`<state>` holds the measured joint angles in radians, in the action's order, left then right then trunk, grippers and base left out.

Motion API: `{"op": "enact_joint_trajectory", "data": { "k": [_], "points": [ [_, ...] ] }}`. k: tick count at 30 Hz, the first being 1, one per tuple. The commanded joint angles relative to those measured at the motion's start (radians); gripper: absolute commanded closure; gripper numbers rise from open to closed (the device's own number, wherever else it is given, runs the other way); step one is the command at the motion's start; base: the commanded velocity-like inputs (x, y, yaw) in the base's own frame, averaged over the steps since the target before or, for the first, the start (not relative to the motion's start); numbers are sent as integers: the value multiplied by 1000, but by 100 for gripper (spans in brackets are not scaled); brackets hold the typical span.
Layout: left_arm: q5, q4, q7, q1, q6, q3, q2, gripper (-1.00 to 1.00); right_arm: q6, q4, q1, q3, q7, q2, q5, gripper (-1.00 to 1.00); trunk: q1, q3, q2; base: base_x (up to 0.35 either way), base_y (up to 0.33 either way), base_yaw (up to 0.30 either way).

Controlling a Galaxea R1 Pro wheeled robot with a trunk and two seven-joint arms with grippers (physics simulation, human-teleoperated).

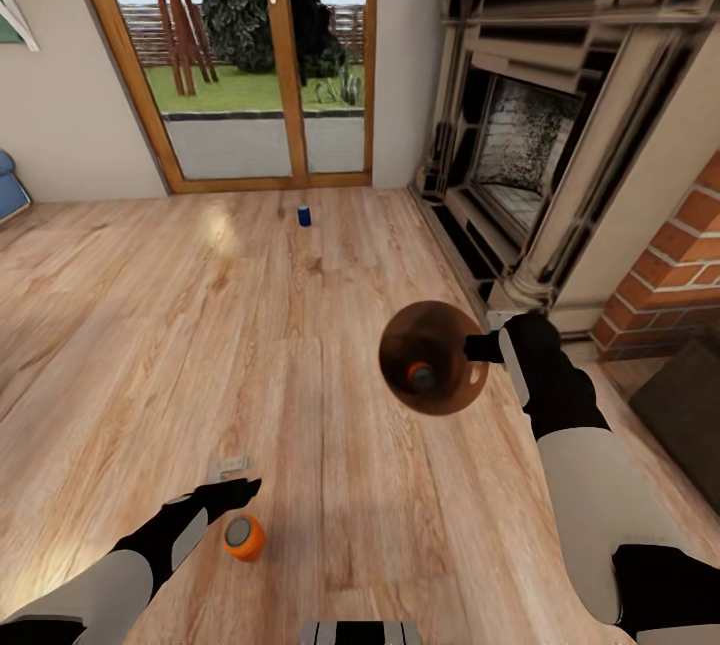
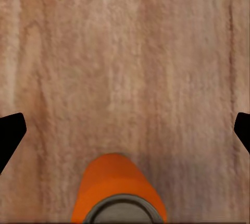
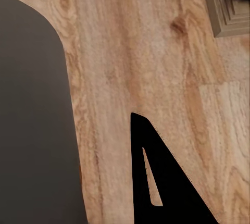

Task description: Put the three can of soda from the living room inside the tash can in the kitchen.

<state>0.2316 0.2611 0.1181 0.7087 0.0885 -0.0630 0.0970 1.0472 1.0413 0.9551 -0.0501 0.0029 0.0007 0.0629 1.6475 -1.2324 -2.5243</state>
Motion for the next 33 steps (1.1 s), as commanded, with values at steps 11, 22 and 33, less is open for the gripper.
{"op": "enact_joint_trajectory", "data": {
  "k": [11,22,33],
  "points": [
    [-1,0,0,0,0,-4,0,-100,0,38,5,24,0,1,-17,100,5,-42,-3,0,0,0],
    [-2,0,-1,0,-1,-5,0,-100,0,75,43,42,0,1,-15,100,10,-85,-5,0,0,0],
    [-2,0,-1,0,-1,-6,0,-100,0,82,73,42,0,-1,-15,100,12,-104,-6,0,0,0]
  ]
}}
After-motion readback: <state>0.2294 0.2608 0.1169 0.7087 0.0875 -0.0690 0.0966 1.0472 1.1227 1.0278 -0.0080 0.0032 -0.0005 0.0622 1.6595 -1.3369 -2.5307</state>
